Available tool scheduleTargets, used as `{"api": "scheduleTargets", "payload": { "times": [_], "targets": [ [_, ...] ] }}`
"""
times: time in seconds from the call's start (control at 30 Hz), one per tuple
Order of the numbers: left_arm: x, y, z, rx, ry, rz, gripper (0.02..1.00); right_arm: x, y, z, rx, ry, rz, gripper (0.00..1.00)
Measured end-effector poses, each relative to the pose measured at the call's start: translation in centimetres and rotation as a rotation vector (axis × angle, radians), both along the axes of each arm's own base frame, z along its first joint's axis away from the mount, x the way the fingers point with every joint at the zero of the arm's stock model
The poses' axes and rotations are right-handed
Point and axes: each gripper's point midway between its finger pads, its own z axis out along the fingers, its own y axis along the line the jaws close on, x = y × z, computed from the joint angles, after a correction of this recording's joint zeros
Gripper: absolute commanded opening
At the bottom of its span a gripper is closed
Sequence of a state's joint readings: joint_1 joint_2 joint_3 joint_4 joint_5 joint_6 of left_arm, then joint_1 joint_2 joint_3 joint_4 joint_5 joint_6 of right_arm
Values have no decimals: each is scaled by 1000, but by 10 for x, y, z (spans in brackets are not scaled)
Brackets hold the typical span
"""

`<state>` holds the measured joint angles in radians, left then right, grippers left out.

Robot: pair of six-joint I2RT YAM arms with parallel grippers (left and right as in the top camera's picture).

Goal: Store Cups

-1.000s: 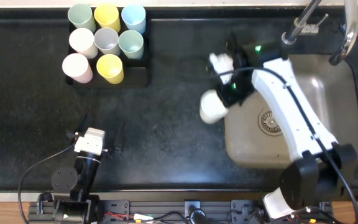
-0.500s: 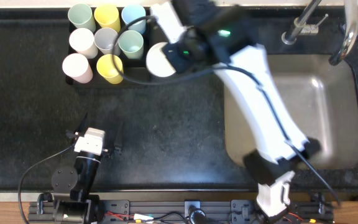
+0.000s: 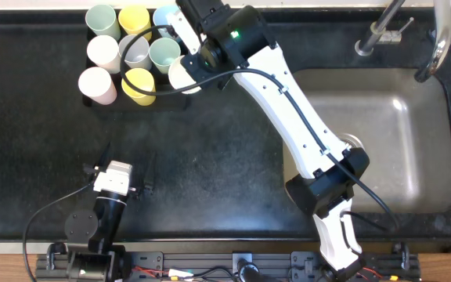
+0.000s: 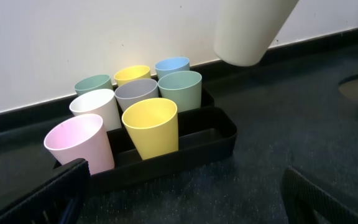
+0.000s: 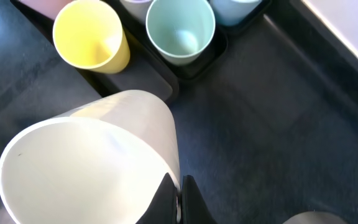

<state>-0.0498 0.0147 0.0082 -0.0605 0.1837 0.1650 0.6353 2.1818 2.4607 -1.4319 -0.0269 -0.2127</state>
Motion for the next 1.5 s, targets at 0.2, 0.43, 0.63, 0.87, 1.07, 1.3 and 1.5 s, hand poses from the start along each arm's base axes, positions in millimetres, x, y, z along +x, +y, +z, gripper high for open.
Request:
{"api": "scheduleTargets", "payload": {
  "times": [0.2,0.43,0.63,0.87,1.07,1.3,1.5],
  "targets": [
    [0,0,0,0,0,0,998,12,9,-4,22,-26,-2,42],
    [0,0,0,0,0,0,998,22,22,-45,12,33,6,42],
    [0,0,0,0,0,0,998,22,31,-61,31,77,23,45],
    [0,0,0,0,0,0,998,17,37,-61,64,104,32,42],
    [0,0,0,0,0,0,1000,17,38,-66,63,114,29,42],
    [0,0,0,0,0,0,1000,20,40,-90,39,152,28,45],
    [0,0,0,0,0,0,998,26,43,-100,36,145,25,42]
  ]
}}
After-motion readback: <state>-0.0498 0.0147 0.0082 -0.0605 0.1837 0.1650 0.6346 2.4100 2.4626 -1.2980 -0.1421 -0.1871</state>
